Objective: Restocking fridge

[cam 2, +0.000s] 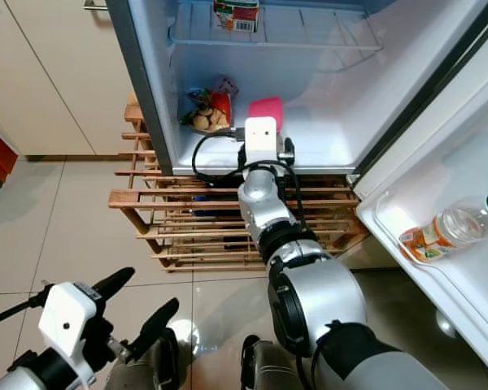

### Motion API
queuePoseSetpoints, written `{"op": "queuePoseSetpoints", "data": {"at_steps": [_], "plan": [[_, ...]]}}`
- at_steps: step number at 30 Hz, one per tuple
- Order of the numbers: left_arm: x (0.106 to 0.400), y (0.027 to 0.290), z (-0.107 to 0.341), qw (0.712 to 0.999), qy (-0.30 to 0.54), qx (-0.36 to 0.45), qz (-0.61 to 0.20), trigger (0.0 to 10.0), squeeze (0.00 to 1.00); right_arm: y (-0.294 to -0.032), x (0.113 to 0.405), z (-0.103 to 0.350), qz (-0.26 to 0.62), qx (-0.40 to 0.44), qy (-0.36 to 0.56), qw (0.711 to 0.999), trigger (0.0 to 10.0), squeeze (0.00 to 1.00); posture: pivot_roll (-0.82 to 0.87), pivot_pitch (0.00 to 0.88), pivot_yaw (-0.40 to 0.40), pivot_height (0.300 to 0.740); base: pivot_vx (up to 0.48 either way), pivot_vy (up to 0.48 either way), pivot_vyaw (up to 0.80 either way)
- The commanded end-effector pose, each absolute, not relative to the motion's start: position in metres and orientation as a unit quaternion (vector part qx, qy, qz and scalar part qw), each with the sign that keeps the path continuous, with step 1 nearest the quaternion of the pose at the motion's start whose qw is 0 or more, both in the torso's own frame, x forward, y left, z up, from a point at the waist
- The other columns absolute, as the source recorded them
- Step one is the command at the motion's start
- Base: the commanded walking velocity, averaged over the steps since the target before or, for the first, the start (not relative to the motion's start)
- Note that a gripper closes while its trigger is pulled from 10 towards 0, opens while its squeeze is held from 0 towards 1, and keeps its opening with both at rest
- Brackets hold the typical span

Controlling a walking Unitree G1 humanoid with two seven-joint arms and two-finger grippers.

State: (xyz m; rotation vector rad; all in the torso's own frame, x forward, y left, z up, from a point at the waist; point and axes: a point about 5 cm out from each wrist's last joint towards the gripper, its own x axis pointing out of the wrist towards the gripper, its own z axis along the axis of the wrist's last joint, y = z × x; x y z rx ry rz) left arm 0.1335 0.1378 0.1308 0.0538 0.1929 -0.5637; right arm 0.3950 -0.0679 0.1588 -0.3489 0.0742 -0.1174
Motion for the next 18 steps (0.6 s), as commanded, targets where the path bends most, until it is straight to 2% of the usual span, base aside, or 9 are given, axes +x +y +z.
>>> {"op": "queuePoseSetpoints", "data": {"at_steps": [1, 4, 8, 13, 14, 18], "plan": [[0.131, 0.137, 0.125, 0.954, 0.112, 0.025, -0.275, 10.0, 0.0, -0.073, 0.394, 0.151, -0.053, -0.216, 0.049, 0.974, 10.0, 1.0, 0.15, 0.266, -0.086, 0.74, 0.0, 0.0, 0.0], [0.133, 0.135, 0.124, 0.955, 0.111, 0.023, -0.274, 10.0, 0.0, -0.075, 0.395, 0.153, -0.053, -0.224, 0.044, 0.972, 10.0, 1.0, 0.15, 0.266, -0.092, 0.74, 0.0, 0.0, 0.0], [0.14, 0.129, 0.121, 0.955, 0.106, 0.023, -0.276, 10.0, 0.0, -0.073, 0.395, 0.153, -0.048, -0.136, 0.069, 0.987, 10.0, 1.0, 0.15, 0.243, -0.095, 0.74, 0.0, 0.0, 0.0], [0.147, 0.129, 0.12, 0.956, 0.099, 0.029, -0.275, 10.0, 0.0, -0.065, 0.398, 0.163, -0.033, -0.119, 0.052, 0.991, 10.0, 1.0, 0.14, 0.215, -0.096, 0.74, 0.0, 0.0, 0.0], [0.153, 0.129, 0.12, 0.957, 0.091, 0.032, -0.274, 10.0, 0.0, -0.062, 0.399, 0.17, -0.024, -0.106, 0.042, 0.993, 10.0, 0.0, 0.13, 0.196, -0.098, 0.74, 0.0, 0.0, 0.0], [0.165, 0.126, 0.12, 0.958, 0.077, 0.035, -0.275, 10.0, 0.0, -0.062, 0.402, 0.177, -0.018, -0.112, 0.031, 0.993, 10.0, 0.0, 0.12, 0.172, -0.098, 0.74, 0.0, 0.0, 0.0]]}}
